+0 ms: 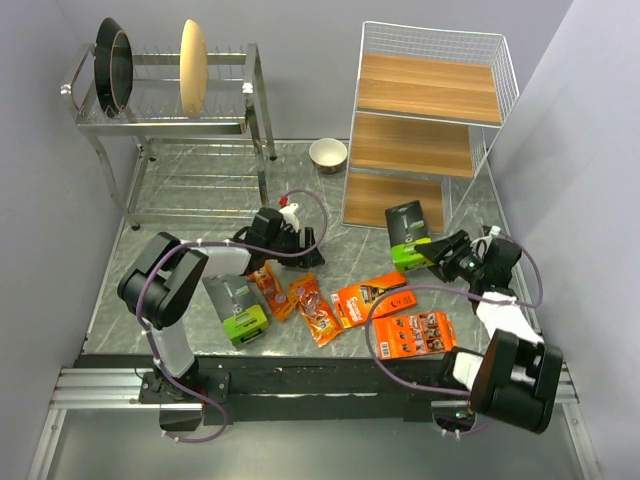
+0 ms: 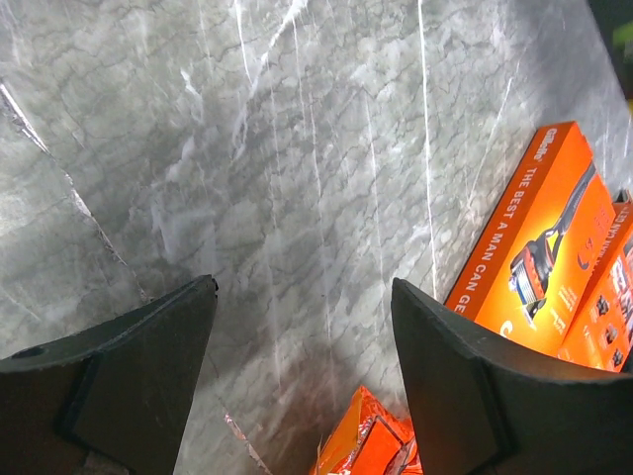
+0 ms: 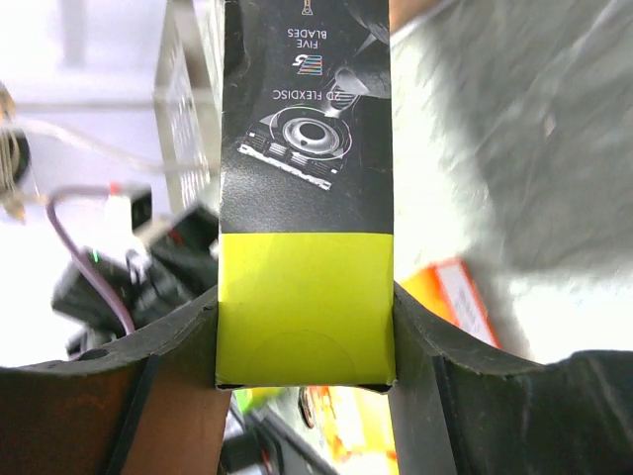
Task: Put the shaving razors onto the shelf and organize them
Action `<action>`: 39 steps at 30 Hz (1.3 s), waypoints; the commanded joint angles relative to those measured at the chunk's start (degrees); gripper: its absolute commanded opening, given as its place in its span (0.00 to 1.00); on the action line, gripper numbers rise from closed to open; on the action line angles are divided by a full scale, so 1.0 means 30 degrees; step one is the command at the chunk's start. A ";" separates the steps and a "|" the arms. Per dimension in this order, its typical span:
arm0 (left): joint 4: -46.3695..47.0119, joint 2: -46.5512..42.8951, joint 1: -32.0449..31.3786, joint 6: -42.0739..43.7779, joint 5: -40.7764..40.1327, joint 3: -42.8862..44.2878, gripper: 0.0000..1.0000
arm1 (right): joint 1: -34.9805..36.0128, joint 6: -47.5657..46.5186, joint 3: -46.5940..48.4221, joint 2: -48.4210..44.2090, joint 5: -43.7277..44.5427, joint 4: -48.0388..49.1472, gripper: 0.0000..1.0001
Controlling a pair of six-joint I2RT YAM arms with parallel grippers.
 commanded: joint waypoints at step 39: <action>-0.3213 -0.1250 -0.0916 0.0592 -0.1225 0.0156 0.88 | -0.0515 -0.7960 0.6434 0.4759 0.6177 -0.7607 0.92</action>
